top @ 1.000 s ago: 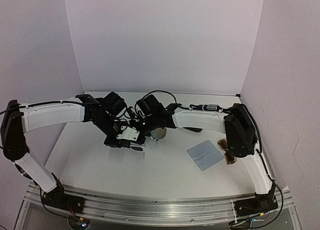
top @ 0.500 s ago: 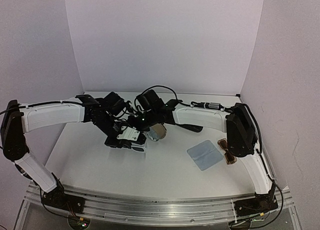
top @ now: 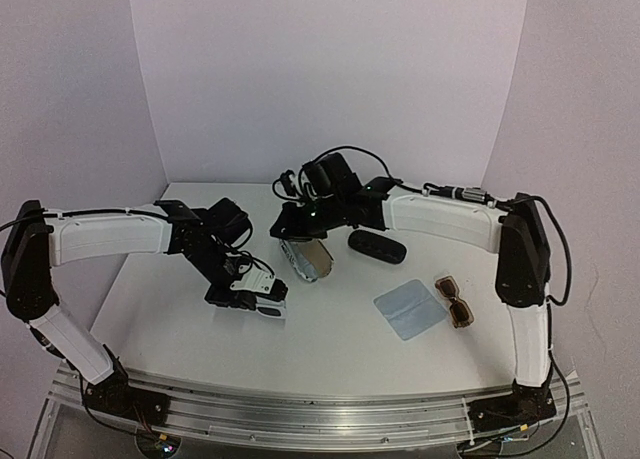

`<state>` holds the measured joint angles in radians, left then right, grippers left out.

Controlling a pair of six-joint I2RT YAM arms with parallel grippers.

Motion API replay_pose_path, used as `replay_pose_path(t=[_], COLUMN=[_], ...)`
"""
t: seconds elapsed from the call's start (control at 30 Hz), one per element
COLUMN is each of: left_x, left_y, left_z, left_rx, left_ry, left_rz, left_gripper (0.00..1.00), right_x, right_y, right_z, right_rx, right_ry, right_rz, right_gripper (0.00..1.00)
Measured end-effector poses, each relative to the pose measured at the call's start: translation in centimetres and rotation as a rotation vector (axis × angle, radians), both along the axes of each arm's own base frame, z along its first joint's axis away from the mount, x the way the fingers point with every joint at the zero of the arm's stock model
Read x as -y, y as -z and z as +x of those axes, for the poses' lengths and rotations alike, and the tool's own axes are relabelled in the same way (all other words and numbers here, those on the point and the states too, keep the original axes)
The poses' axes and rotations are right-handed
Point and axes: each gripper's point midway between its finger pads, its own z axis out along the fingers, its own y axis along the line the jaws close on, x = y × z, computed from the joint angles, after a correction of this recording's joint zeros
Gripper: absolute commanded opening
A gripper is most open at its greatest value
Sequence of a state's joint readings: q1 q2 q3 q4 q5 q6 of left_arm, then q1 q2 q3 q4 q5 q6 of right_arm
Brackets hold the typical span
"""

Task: Organize the sunglasses
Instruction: Fold the sunglasses at the center of the board.

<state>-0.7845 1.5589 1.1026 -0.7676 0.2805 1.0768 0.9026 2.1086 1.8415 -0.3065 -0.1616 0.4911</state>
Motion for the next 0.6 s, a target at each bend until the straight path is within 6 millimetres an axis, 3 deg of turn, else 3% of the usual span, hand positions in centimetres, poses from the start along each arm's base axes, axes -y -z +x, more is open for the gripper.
replay_pose_path(t=[0.1,0.27,0.43,0.6], left_x=[-0.1,-0.1,0.1,0.2], left_y=[0.1,0.0,-0.1,-0.3], left_z=[0.0,0.0,0.1,0.1], left_rx=[0.0,-0.003,0.001,-0.002], left_ry=[-0.006,-0.012,-0.012,-0.009], left_rz=[0.003,0.003,-0.002,-0.008], left_gripper=[0.0,0.0,0.0,0.0], right_x=[2.1,3.2,1.4,-2.8], right_y=[0.2,4.9,9.2,9.4], right_z=[0.0,-2.0,-5.0,-6.4], right_rx=[-0.01,-0.111,-0.206,-0.22], right_ry=[0.068,0.089,0.013,-0.108], right_rz=[-0.036,-0.139,-0.202,-0.158], right_gripper=[0.0,0.0,0.0,0.0])
